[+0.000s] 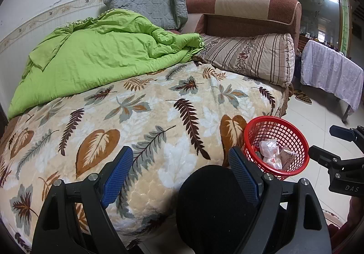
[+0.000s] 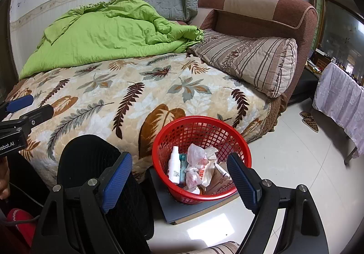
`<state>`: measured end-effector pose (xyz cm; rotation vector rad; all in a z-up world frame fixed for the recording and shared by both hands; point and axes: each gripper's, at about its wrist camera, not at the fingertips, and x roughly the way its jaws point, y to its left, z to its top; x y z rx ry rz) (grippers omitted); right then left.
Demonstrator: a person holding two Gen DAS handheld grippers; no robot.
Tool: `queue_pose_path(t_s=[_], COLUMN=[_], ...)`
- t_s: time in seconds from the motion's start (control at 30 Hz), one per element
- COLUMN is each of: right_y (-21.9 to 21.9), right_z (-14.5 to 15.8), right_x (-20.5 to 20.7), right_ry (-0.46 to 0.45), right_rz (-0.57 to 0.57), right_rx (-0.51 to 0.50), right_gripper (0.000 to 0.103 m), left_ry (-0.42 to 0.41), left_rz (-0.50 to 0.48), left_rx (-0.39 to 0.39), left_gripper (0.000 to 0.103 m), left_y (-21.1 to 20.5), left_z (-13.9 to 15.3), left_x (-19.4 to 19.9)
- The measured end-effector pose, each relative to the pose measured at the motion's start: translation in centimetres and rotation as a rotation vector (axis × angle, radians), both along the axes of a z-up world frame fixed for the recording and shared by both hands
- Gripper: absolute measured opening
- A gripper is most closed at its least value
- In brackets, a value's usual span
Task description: Collect trash
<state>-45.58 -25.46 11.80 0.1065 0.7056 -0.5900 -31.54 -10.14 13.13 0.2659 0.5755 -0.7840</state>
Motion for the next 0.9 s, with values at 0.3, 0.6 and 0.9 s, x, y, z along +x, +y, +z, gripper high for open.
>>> queue_pose_path(t_s=[0.3,0.6,0.9], right_y=[-0.12,-0.2,-0.5], right_z=[-0.1,-0.18,-0.34], right_x=[0.08,0.05,-0.14], right_ry=[0.002,0.003,0.001], right_rz=[0.0,-0.001,-0.007], right_rx=[0.001,0.003,0.013], right_gripper=[0.091,0.093,0.094], left_ry=[-0.003,-0.04,-0.043], left_rz=[0.002,0.016,0.048], left_rx=[-0.002,0.01,0.015], left_gripper=[0.09,0.098,0.098], left_y=[0.05,-0.04,-0.11], left_z=[0.15,0.74,0.49], left_x=[0.1,0.15,0.22])
